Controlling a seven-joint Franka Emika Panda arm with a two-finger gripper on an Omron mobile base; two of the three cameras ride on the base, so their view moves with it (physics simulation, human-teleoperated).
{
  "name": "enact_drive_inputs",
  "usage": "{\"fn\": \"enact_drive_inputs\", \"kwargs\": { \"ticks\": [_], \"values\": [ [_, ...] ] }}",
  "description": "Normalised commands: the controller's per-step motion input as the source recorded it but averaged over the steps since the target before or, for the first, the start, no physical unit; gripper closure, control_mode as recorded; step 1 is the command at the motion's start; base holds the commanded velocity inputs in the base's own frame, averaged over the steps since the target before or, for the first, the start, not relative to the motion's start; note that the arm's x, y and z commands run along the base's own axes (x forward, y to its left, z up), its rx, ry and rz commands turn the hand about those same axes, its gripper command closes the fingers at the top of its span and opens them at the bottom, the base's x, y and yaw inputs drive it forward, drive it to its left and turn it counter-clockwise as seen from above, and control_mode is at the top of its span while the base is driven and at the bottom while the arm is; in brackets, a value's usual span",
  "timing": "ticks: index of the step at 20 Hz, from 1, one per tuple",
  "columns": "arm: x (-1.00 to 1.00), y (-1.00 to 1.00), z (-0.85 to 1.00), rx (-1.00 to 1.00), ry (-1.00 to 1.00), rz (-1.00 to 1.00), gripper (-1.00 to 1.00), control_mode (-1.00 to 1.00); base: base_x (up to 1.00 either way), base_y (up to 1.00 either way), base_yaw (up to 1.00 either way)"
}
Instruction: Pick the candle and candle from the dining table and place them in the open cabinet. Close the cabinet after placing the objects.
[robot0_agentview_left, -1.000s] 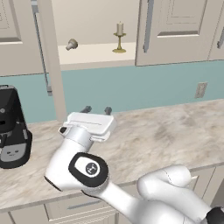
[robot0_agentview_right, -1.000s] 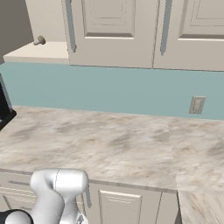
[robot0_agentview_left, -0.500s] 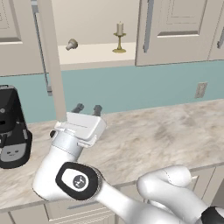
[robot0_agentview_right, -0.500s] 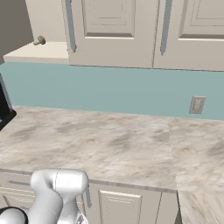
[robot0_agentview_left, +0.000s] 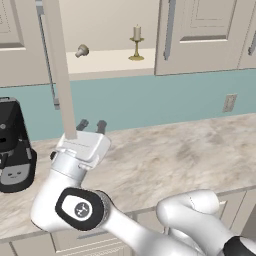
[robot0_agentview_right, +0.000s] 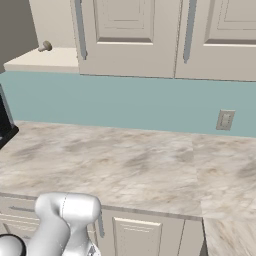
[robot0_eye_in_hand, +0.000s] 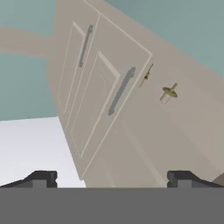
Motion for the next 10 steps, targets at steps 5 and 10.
{"fn": "enact_drive_inputs", "kwargs": {
  "ticks": [5, 10],
  "values": [
    [0.00, 0.14, 0.00, 0.00, 0.03, -0.04, -1.00, -1.00, 0.00, 0.00, 0.00],
    [0.00, 0.09, 0.00, 0.00, 0.04, -0.03, -1.00, -1.00, 0.00, 0.00, 0.00]
  ]
}}
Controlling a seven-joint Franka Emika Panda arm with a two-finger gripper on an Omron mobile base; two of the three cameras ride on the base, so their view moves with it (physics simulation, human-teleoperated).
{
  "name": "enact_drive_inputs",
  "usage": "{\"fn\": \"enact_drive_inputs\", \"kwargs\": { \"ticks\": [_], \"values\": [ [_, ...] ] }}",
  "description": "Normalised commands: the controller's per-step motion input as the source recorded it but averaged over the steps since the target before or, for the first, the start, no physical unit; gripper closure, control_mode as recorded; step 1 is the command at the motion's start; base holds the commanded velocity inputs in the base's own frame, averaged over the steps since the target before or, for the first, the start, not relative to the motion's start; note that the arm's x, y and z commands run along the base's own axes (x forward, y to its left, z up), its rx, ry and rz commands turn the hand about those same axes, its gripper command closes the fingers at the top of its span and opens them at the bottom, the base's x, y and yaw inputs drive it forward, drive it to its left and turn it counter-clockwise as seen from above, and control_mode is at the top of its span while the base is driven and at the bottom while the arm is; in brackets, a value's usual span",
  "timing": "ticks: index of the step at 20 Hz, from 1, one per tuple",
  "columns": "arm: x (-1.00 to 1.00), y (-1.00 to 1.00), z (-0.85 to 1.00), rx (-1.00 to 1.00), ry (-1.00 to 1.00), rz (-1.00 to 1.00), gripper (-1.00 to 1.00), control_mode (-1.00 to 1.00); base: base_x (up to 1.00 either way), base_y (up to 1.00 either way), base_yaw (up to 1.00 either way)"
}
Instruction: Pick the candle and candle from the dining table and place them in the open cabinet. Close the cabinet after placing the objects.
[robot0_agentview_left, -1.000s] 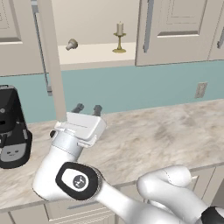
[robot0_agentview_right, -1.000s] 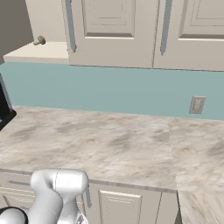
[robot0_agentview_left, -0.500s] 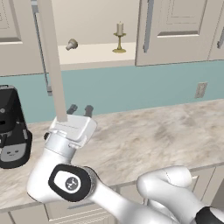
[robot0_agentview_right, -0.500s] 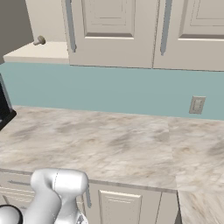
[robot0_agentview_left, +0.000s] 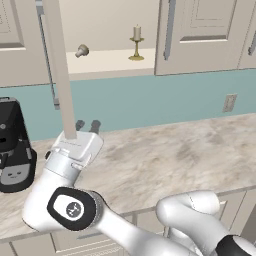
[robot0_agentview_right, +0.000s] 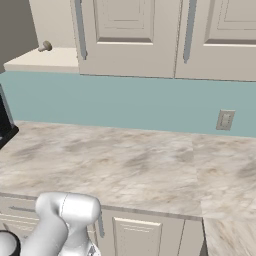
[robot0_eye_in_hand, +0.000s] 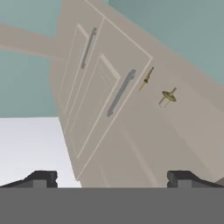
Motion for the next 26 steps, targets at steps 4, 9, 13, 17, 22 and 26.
{"fn": "enact_drive_inputs", "kwargs": {
  "ticks": [4, 9, 13, 17, 22, 26],
  "values": [
    [0.00, 0.09, 0.00, 0.00, 0.06, -0.02, -1.00, -1.00, 0.00, 0.00, 0.00],
    [0.00, 0.08, -0.06, -0.01, 0.04, -0.01, -1.00, -1.00, 0.00, 0.00, 0.00],
    [-0.03, 0.00, -0.26, 0.00, 0.00, 0.00, -1.00, -1.00, 0.00, 0.00, 0.00],
    [0.02, 0.03, -0.17, -0.01, 0.00, 0.00, -1.00, -1.00, 0.00, 0.00, 0.00],
    [0.31, 0.30, 0.00, -0.02, 0.09, -0.02, -1.00, -1.00, 0.00, 0.00, 0.00],
    [0.36, 0.38, -0.05, -0.04, 0.10, -0.02, -1.00, -1.00, 0.00, 0.00, 0.00]
  ]
}}
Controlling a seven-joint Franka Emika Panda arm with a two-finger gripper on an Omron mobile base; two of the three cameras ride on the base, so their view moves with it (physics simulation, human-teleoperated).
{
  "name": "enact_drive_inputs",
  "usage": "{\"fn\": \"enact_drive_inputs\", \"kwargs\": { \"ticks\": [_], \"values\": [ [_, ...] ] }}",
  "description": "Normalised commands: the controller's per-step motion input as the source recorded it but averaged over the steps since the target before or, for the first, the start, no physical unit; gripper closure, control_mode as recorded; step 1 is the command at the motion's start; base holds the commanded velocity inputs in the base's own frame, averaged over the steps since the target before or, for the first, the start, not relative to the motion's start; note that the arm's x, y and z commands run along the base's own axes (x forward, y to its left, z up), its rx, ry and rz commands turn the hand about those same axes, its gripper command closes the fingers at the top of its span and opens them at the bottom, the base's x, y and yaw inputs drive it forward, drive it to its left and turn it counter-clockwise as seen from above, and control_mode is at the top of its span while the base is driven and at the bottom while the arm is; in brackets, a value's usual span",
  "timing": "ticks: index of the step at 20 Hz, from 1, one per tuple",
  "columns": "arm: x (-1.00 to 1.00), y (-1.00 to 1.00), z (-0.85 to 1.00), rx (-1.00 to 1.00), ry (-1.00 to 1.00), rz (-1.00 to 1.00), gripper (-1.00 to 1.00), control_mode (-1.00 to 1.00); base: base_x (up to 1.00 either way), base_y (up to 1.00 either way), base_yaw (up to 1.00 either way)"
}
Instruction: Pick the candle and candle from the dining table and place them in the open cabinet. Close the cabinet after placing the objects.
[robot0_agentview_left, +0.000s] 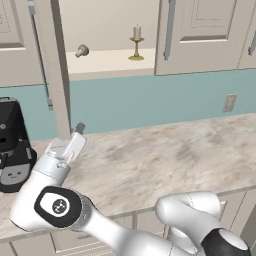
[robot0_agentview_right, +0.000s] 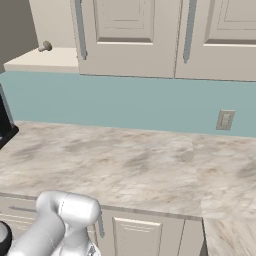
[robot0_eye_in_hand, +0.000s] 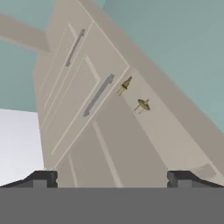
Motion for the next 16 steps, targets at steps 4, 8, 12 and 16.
{"fn": "enact_drive_inputs", "kwargs": {
  "ticks": [4, 8, 12, 16],
  "values": [
    [0.19, 0.43, -0.18, -0.07, 0.03, -0.02, -1.00, -1.00, 0.00, 0.00, 0.00],
    [0.00, 0.33, -0.31, -0.07, 0.00, 0.00, -1.00, -1.00, 0.00, 0.00, 0.00],
    [0.10, 0.35, -0.22, -0.06, 0.00, 0.00, -1.00, -1.00, 0.00, 0.00, 0.00],
    [0.29, 0.52, -0.01, -0.06, 0.06, 0.00, -1.00, -1.00, 0.00, 0.00, 0.00]
  ]
}}
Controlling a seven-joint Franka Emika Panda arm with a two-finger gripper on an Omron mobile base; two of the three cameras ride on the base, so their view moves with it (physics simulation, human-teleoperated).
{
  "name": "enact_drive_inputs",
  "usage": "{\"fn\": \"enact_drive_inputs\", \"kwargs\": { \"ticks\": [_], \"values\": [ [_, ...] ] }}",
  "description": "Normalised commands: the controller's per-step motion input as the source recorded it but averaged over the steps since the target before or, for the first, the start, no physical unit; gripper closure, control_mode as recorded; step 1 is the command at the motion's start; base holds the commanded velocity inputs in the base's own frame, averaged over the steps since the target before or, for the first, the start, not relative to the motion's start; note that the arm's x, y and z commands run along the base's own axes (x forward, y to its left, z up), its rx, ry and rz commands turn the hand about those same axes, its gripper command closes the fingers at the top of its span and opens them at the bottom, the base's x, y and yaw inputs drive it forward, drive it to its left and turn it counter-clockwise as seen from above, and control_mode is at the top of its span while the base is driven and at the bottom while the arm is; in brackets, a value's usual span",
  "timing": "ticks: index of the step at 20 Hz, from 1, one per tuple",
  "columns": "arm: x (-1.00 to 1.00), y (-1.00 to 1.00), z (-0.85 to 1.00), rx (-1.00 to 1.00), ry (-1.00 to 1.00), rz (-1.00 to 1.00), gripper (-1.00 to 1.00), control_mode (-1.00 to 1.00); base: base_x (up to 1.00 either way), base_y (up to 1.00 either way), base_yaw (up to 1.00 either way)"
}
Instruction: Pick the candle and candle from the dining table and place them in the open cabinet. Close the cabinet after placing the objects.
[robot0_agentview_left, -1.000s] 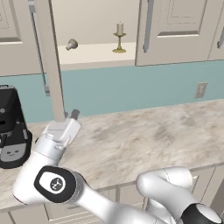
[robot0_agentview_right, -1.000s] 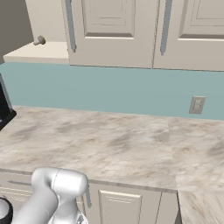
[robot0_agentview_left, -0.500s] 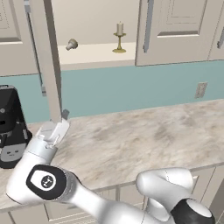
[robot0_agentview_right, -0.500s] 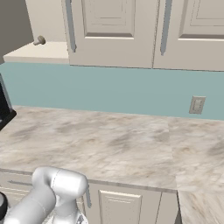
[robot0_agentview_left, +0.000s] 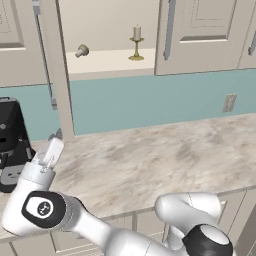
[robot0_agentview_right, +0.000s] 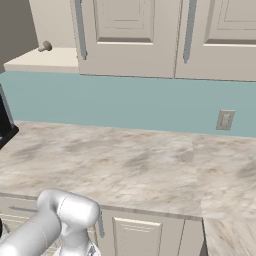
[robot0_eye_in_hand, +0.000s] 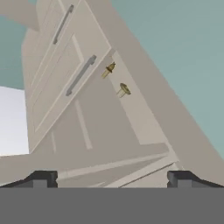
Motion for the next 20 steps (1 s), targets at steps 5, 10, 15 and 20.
{"fn": "enact_drive_inputs", "kwargs": {
  "ticks": [5, 10, 15, 20],
  "values": [
    [0.21, 0.53, 0.11, -0.07, 0.12, 0.00, -1.00, -1.00, 0.00, 0.00, 0.00],
    [-0.10, 0.21, 0.20, -0.02, 0.00, -0.01, -1.00, -1.00, 0.00, 0.00, 0.00],
    [-0.29, -0.06, 0.43, 0.02, -0.06, -0.02, -1.00, -1.00, 0.00, 0.00, 0.00],
    [-0.31, -0.33, 0.51, 0.10, -0.01, 0.00, -1.00, -1.00, 0.00, 0.00, 0.00]
  ]
}}
